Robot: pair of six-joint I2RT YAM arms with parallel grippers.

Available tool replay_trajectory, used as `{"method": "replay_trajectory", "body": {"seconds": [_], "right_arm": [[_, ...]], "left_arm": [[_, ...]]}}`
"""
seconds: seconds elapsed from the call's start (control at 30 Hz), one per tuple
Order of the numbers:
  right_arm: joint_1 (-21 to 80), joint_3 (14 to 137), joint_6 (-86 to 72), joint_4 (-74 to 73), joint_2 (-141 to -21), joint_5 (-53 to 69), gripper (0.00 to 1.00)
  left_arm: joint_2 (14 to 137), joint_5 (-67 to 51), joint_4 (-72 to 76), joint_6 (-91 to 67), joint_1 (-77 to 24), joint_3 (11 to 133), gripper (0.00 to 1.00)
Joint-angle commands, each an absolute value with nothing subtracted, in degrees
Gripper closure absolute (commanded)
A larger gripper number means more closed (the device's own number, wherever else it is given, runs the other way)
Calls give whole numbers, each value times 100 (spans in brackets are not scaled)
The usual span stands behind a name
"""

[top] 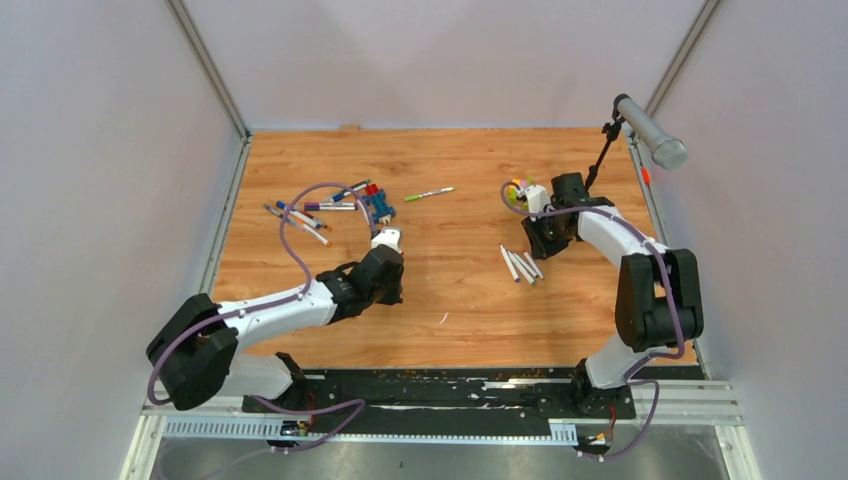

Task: Open the pen caps
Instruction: Adjust the pen at the center of the board, then place the pen cap at the center of the board.

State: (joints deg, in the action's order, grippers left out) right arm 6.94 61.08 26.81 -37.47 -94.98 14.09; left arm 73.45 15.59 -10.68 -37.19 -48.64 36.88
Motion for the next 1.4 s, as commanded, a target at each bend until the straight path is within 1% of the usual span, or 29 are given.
{"method": "replay_trajectory", "body": {"seconds": [0.0, 0.2, 0.33, 0.43, 0.53, 0.6, 0.7, 0.8, 0.9, 0.93, 1.1, 1.17, 1.27, 1.37], "right_arm": [[713, 6253, 2750, -3759, -8951, 1683, 74], [769, 6583, 2979, -4374, -8385, 2724, 73], [934, 6611, 3039, -4508, -7915, 3161, 70], [938, 6428, 3069, -4390, -7625, 3336, 67], [940, 6169, 3110, -4211, -7413, 3314, 65], [940, 6075, 3144, -4160, -7346, 3337, 64], [940, 6051, 3184, -4157, -7340, 3363, 64], [936, 6010, 3226, -4157, -7354, 3379, 64], [940, 5979, 3284, -4169, -7319, 3450, 64], [940, 5977, 3306, -4166, -7287, 3499, 64], [940, 5925, 3439, -4184, -7179, 3665, 64], [939, 5908, 3479, -4191, -7161, 3695, 64], [940, 5898, 3506, -4191, -7155, 3714, 64], [940, 5889, 3510, -4191, -7159, 3713, 64]], "left_arm": [[7586, 1852, -1167, -3753, -4798, 3982, 89], [8351, 2071, -1624, -3762, -4658, 4635, 89], [8813, 2059, -1822, -3801, -4624, 4995, 87], [9090, 1965, -1876, -3862, -4590, 5164, 83], [9277, 1883, -1958, -3943, -4578, 5278, 76], [9359, 1831, -1995, -3983, -4570, 5326, 71], [9412, 1798, -2105, -3999, -4573, 5422, 66], [9337, 1678, -2203, -3950, -4570, 5510, 58], [9131, 1604, -2312, -3811, -4570, 5601, 55], [9026, 1591, -2327, -3727, -4570, 5621, 52], [8216, 1406, -1937, -3150, -4325, 5386, 28], [7871, 1016, -1407, -3119, -3988, 5136, 22], [7567, 292, -611, -3465, -3308, 4756, 23], [7566, -210, 227, -4267, -2755, 4446, 25]]}}
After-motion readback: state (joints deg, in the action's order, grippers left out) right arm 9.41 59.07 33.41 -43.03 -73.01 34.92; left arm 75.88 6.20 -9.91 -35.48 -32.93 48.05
